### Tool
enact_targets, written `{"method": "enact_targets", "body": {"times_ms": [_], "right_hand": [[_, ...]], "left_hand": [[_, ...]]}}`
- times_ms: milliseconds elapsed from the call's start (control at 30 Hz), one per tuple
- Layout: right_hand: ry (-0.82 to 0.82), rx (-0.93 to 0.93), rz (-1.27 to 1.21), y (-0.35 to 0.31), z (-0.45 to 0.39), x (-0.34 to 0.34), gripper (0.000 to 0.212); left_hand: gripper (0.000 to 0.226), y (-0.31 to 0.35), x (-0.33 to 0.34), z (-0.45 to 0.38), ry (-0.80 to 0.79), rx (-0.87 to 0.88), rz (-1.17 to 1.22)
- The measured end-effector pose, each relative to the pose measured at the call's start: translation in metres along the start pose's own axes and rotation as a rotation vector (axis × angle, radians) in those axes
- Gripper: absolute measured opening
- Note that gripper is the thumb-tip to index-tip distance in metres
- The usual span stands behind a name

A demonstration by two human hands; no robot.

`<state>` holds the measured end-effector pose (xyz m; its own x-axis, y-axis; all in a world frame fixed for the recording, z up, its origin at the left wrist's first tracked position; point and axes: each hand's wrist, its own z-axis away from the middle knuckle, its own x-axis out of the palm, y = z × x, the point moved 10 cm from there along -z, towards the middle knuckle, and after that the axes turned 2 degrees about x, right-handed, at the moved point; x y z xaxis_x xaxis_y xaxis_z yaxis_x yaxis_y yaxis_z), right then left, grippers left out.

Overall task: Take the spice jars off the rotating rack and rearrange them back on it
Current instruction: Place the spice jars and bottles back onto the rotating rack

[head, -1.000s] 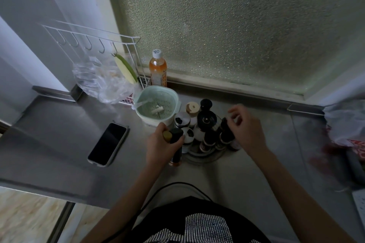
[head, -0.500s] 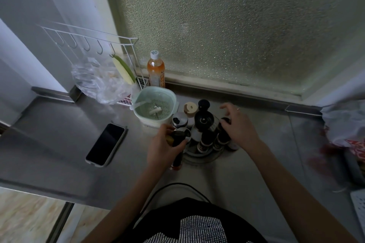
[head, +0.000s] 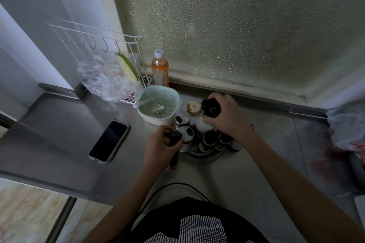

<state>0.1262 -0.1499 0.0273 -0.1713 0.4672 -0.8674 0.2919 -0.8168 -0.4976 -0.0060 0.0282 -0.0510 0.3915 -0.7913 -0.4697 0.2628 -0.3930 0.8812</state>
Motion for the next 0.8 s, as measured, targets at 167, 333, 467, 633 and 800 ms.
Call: {"method": "enact_targets", "body": {"times_ms": [167,333,467,633,800], "right_hand": [[0.089,-0.114,-0.117,-0.027,0.029,-0.053,0.052],[-0.128,-0.108,-0.097,-0.025,0.050,-0.011,0.051],[-0.238,-0.088,-0.020,-0.019,0.061,0.023,0.052],[-0.321,-0.023,0.008,-0.006,0.065,0.052,0.056],[-0.375,0.003,0.015,0.003,0.066,0.079,0.058]], "left_hand": [[0.037,-0.001,0.006,0.000,-0.028,-0.009,-0.012],[0.037,0.001,0.008,-0.002,-0.041,0.006,-0.026],[0.037,0.002,0.008,0.000,-0.044,0.012,-0.027],[0.038,-0.001,0.006,-0.001,-0.036,0.007,-0.019],[0.037,0.004,0.004,-0.001,-0.030,0.031,-0.013]]}}
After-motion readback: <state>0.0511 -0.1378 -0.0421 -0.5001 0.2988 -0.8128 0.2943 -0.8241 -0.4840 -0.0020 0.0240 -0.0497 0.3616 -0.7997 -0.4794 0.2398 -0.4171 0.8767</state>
